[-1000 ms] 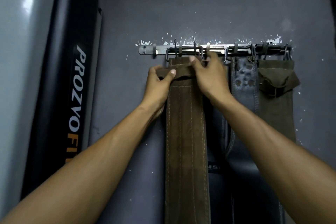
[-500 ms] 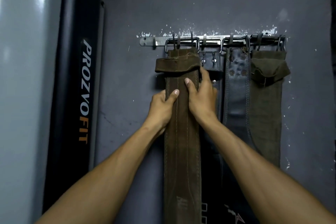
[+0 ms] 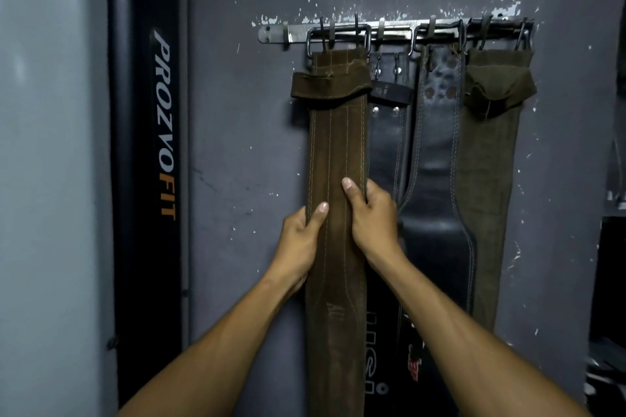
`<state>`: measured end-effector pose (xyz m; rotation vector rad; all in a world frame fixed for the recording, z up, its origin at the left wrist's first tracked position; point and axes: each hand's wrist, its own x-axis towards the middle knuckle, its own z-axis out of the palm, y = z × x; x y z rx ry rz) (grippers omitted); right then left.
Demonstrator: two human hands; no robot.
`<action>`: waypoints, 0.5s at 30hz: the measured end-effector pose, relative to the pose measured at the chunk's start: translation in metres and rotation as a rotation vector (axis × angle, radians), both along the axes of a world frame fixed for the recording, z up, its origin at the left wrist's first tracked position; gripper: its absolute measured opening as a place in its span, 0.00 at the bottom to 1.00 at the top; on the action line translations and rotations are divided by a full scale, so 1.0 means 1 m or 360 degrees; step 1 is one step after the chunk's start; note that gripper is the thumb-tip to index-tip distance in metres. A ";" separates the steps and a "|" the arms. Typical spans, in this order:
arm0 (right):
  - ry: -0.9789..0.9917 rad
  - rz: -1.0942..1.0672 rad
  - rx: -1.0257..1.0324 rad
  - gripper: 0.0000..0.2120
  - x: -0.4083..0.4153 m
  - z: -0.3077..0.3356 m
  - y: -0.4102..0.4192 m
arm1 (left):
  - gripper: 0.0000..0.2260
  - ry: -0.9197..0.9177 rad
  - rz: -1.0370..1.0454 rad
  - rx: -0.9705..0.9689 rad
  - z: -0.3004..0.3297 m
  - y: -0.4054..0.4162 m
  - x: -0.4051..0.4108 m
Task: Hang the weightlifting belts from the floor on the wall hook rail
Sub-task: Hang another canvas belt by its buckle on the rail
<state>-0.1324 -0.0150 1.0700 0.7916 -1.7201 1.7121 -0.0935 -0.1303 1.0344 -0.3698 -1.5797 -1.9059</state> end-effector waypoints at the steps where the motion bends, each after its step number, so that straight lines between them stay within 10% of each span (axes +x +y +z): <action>1: -0.0006 -0.0023 -0.0007 0.14 0.002 0.000 -0.001 | 0.10 0.0008 0.0010 0.0002 0.001 0.001 0.002; 15: -0.0415 0.0400 -0.0093 0.06 0.047 -0.138 0.023 | 0.12 -0.0338 -0.0113 0.0033 -0.120 0.018 0.048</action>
